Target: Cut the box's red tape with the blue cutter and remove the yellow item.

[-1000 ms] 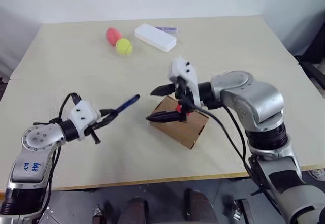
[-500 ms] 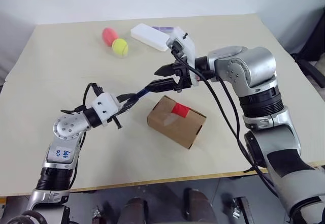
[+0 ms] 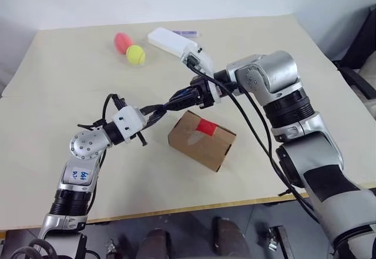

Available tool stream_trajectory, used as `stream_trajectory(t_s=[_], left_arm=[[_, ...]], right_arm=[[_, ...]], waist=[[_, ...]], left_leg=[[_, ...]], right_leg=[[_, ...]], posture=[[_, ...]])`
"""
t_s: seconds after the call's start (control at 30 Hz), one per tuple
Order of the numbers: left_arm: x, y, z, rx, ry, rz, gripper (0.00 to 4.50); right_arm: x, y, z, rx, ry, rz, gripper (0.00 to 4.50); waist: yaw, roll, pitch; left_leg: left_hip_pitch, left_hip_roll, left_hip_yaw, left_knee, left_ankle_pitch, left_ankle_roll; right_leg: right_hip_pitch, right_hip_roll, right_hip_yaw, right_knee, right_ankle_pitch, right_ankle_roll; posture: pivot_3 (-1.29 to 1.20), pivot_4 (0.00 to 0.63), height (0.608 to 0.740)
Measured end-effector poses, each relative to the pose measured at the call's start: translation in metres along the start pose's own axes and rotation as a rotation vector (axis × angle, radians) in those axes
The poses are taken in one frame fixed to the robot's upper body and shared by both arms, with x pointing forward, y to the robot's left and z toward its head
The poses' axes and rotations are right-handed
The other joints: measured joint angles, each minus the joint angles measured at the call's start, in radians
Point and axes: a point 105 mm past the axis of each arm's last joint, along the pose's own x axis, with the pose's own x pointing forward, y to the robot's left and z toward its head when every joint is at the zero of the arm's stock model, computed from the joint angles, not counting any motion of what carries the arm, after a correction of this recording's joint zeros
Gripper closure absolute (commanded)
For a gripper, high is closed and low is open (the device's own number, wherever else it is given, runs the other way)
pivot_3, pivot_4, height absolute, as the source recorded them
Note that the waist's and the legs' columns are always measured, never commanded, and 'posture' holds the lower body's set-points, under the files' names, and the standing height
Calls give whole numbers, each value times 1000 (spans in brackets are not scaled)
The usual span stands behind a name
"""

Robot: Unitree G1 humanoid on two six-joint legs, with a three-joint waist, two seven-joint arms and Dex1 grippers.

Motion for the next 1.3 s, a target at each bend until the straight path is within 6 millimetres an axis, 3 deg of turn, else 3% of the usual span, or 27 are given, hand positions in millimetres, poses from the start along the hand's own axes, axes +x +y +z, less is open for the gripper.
stream_trajectory(t_s=[0.07, 0.33, 0.53, 0.77, 0.8, 0.97, 1.13, 1.3], left_arm=[[0, 0, 0, 2, -2, 1, 4134], [3, -1, -2, -23, 4, 11, 4134], [6, 12, -19, -175, 114, 108, 2246], [5, 25, -20, -209, 143, 160, 138], [3, 27, -21, -209, 151, 161, 9], [-11, 40, -25, -231, 187, 196, 0], [-39, 59, -24, -275, 241, 216, 0], [-37, 52, 0, -363, 158, 161, 0]], right_arm=[[-1, -2, 0, 3, 3, -9, 4360], [-1, -4, 0, -20, 14, -21, 4357], [-4, -2, 6, -64, -6, -38, 4357], [-16, -2, 14, -79, -41, -76, 4357], [-19, -2, 15, -85, -47, -87, 4357], [-29, -6, 15, -92, -69, -130, 4357], [-49, -14, 16, -90, -101, -206, 4357], [-70, -21, 14, -94, -146, -279, 4357]], waist=[[-1, 0, 0], [-1, 0, 0], [0, 0, 0], [0, 0, 0], [0, 0, 0], [0, 0, 0], [0, 0, 0], [9, -1, 0]], left_leg=[[0, 0, 0, 0, 0, 0], [0, 0, 0, 0, 0, 0], [0, 0, 0, 0, 0, 0], [0, 0, 0, 0, 0, 0], [0, 0, 0, 0, 0, 0], [0, 0, 0, 0, 0, 0], [-1, 0, 0, 0, 0, 0], [-2, 0, -1, 0, 0, 0]], right_leg=[[0, 0, 0, 0, 0, 0], [0, 0, 0, 0, 0, 0], [0, 0, 0, 0, 0, 0], [0, 0, 0, 0, 0, 0], [0, 0, 0, 0, 0, 0], [0, 0, 0, 0, 0, 0], [0, 0, 0, 0, 0, 0], [0, 0, 0, -1, 0, 0]], posture=[[0, 150, 740], [0, 150, 740], [0, 150, 740], [0, 150, 740], [0, 150, 740], [0, 150, 740], [0, 150, 740], [0, 150, 740]])
